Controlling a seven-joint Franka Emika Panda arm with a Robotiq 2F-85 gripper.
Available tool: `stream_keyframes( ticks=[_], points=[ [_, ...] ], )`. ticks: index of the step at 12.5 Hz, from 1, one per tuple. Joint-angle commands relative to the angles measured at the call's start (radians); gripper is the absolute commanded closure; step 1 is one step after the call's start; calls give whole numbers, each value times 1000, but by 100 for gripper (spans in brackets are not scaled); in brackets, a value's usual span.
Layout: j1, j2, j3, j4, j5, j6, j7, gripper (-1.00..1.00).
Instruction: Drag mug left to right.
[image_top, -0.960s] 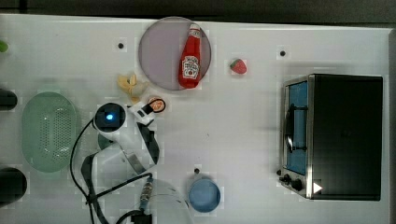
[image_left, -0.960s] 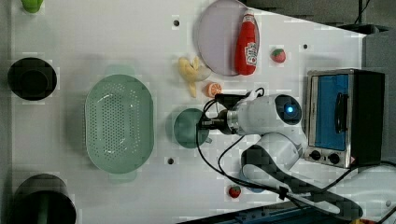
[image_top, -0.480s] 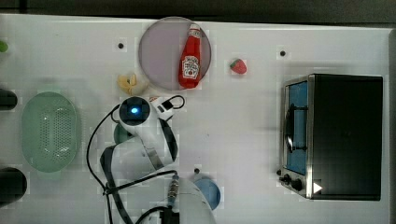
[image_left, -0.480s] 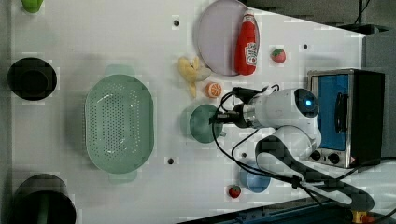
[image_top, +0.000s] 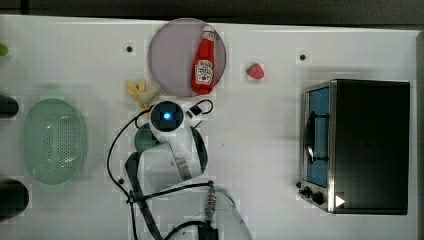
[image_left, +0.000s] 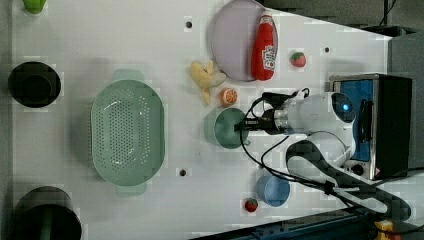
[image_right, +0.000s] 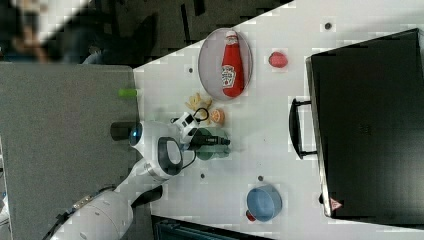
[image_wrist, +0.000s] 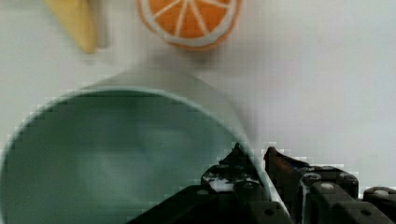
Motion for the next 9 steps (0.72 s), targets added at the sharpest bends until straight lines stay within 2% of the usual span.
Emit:
stream_keyframes(
  ticks=[1,9],
  points=[
    [-67,-23,-15,7,0,-4,-105,63],
    [-211,-25,-36,9,0,-11,-339,63]
  ],
)
